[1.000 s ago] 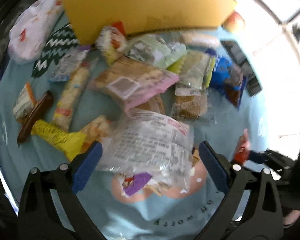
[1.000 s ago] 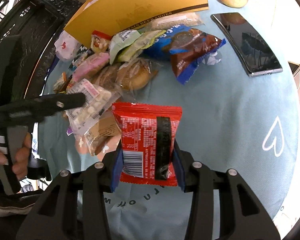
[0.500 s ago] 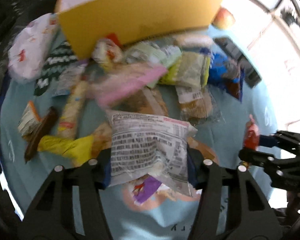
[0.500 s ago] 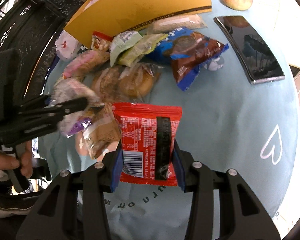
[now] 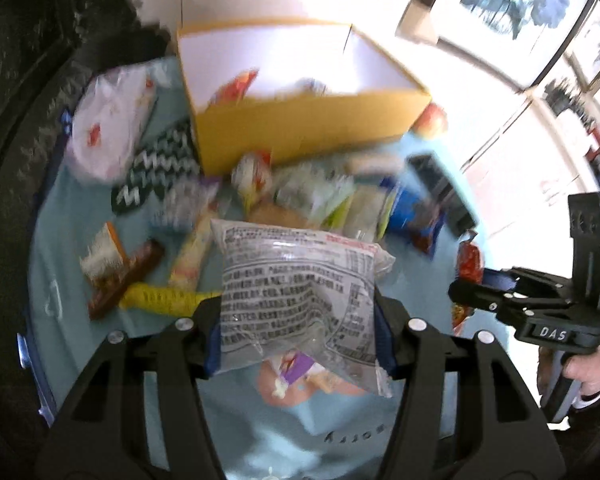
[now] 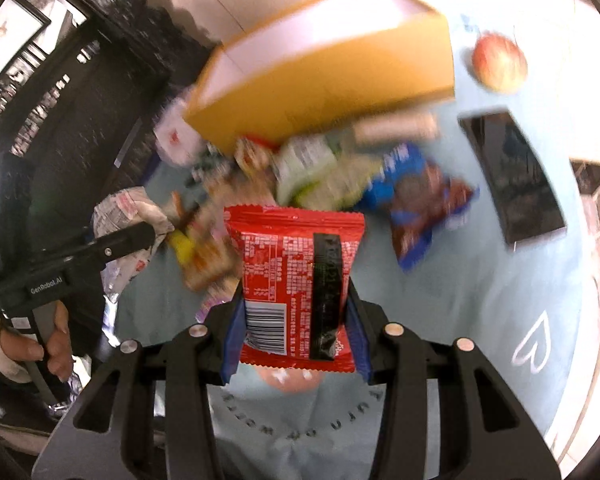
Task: Organize snacks
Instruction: 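Carry both packs over the yellow box and open both tools to release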
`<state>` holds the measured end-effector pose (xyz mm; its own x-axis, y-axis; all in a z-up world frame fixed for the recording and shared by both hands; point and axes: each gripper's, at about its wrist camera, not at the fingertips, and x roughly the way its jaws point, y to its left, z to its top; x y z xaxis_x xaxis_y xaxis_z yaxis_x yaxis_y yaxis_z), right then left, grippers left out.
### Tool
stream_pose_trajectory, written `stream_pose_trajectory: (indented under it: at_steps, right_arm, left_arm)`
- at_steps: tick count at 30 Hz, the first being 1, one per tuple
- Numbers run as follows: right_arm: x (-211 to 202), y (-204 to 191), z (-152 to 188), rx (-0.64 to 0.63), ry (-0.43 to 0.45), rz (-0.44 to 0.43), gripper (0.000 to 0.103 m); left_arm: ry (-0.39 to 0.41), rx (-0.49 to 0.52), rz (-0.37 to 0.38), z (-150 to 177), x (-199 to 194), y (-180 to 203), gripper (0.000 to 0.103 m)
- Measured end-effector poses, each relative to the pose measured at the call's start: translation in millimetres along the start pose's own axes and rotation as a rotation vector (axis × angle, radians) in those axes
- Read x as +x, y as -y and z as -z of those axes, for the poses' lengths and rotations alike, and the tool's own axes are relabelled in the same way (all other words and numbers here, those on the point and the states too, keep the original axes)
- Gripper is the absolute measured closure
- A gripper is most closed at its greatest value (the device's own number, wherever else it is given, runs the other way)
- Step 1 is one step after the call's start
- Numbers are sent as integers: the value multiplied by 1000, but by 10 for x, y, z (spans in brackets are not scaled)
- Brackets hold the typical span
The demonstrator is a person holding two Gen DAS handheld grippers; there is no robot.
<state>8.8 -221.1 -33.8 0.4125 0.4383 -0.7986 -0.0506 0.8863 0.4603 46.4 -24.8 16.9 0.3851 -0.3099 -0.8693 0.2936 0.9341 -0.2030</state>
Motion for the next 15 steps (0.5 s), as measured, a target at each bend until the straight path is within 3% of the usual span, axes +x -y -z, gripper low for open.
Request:
stream_pose_trajectory:
  at_steps: [8,12,15]
  right_arm:
    - [-454,-146,-921,-40,230,-38,58]
    - [-387,-144,-1437,-44,304,-23,58]
    - [-210,-104,-1725,-32,312,-11,58]
  left_arm:
    - [179,-16,9,-903,-235,76,44]
    - [189,-35,-7,-1313,-41,57,44]
    - [177,-44,-20,-1541,174,4,44]
